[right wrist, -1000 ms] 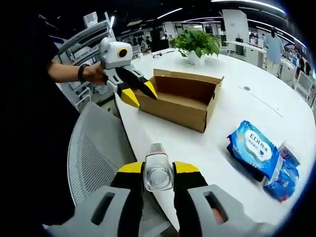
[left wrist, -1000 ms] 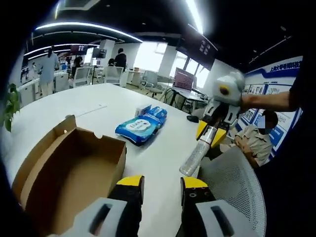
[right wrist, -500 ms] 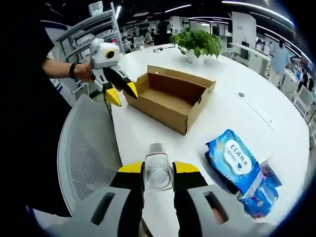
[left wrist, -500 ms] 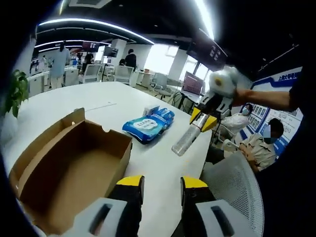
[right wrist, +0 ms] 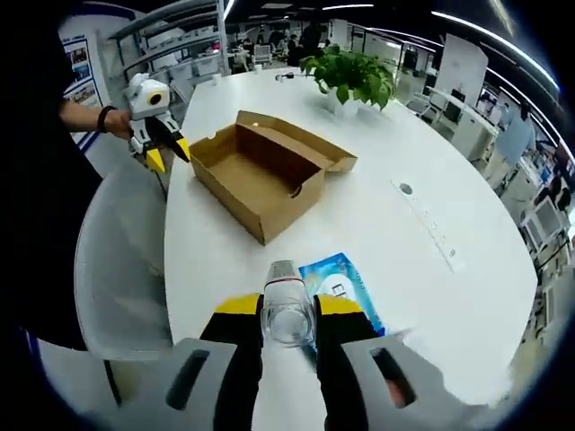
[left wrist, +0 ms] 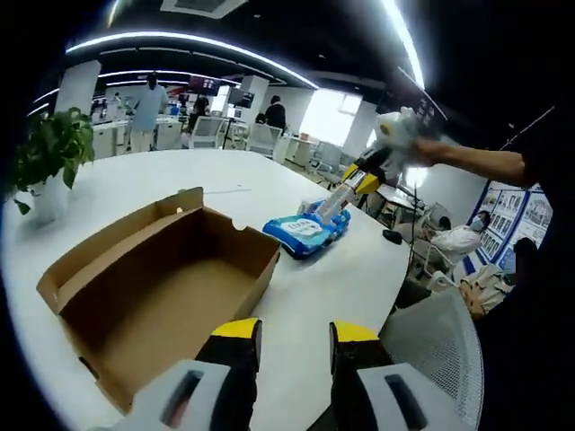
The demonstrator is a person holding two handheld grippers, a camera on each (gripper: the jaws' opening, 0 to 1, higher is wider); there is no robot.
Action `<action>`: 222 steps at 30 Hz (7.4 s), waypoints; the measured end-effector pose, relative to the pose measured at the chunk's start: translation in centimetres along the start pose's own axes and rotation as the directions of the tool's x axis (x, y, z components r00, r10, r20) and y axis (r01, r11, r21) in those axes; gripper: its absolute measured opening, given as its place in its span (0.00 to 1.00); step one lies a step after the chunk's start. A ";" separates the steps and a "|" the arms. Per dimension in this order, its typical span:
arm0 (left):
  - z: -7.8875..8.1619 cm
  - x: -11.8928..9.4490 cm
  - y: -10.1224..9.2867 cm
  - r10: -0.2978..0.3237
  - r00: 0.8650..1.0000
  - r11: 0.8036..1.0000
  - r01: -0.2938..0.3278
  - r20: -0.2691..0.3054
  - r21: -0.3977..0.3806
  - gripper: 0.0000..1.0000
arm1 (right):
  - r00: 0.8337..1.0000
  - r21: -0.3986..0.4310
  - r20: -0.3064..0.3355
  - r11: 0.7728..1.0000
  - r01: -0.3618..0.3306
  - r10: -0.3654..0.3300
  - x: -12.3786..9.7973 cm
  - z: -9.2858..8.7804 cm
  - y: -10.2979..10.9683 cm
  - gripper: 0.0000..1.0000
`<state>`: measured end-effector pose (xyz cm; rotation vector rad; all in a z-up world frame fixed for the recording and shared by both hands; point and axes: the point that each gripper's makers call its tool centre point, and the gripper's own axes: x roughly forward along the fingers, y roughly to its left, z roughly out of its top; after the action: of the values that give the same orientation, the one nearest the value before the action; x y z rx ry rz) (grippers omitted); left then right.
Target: Operate the shoe box by opening the lid, removing the specified soft item, and placing it in the target area until the item is outside and the box remains undamaged.
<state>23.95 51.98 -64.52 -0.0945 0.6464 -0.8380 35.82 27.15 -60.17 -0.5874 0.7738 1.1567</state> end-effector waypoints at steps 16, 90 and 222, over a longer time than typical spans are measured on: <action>0.2 -3.5 3.0 0.168 0.985 0.983 -0.165 0.041 -0.077 0.33 | 0.987 -0.100 -0.160 0.995 0.007 -0.023 2.0 -1.8 -8.8 0.19; -0.3 -4.5 3.5 0.230 0.973 0.968 -0.227 0.014 -0.109 0.33 | 0.863 -0.299 -0.496 0.951 -0.072 -0.091 7.2 -9.2 -15.1 0.25; -7.4 -4.3 13.1 0.448 0.875 0.876 -0.471 -0.184 -0.102 0.16 | 0.946 0.718 0.160 0.691 0.084 -0.281 4.3 -5.8 3.0 0.33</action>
<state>26.32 65.16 -72.60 -0.0023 0.8362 -0.3354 32.49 26.19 -67.18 0.1398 0.8344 0.6417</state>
